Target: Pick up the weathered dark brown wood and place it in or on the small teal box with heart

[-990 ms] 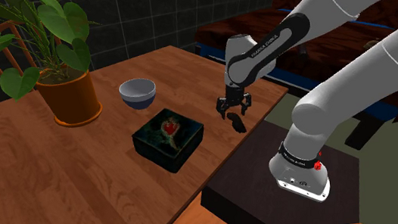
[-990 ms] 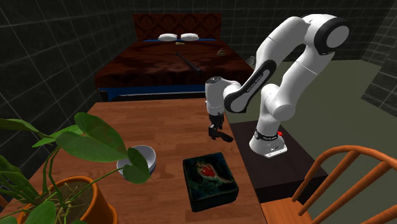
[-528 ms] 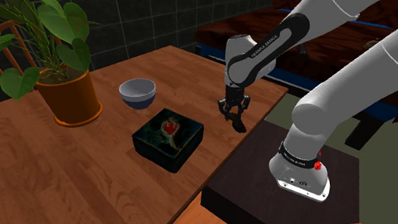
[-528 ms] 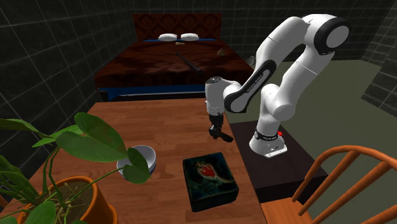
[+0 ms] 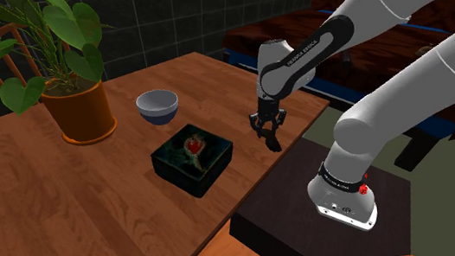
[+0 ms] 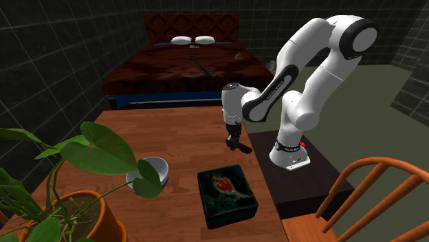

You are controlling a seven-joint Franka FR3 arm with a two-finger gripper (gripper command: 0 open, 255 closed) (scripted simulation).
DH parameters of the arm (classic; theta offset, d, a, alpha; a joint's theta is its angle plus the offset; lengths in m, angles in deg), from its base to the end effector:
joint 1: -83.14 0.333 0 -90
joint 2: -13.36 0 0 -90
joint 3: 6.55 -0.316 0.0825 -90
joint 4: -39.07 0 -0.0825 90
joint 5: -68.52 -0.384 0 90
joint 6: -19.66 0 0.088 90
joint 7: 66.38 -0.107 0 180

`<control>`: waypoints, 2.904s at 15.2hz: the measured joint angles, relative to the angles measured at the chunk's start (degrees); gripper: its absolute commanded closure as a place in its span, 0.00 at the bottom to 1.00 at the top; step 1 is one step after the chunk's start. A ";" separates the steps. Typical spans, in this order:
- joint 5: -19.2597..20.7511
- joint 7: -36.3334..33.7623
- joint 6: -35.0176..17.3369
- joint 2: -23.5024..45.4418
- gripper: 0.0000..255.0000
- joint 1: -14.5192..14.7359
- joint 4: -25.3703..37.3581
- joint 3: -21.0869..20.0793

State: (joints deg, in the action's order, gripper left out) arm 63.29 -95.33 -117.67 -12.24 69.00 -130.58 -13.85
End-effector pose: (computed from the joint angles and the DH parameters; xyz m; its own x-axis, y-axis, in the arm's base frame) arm 0.3018 -0.0426 0.2737 0.7516 -0.6515 -0.1026 -0.6493 -0.7583 0.0584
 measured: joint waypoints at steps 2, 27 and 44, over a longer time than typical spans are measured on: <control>0.04 0.04 1.50 -1.19 1.00 0.01 0.32 0.09; 1.02 -0.04 28.24 -16.87 1.00 0.02 11.40 1.57; -6.95 -16.07 28.38 -3.63 1.00 6.55 26.00 -12.11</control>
State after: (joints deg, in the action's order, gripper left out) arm 56.34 -111.40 -89.29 -15.87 75.55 -104.57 -25.96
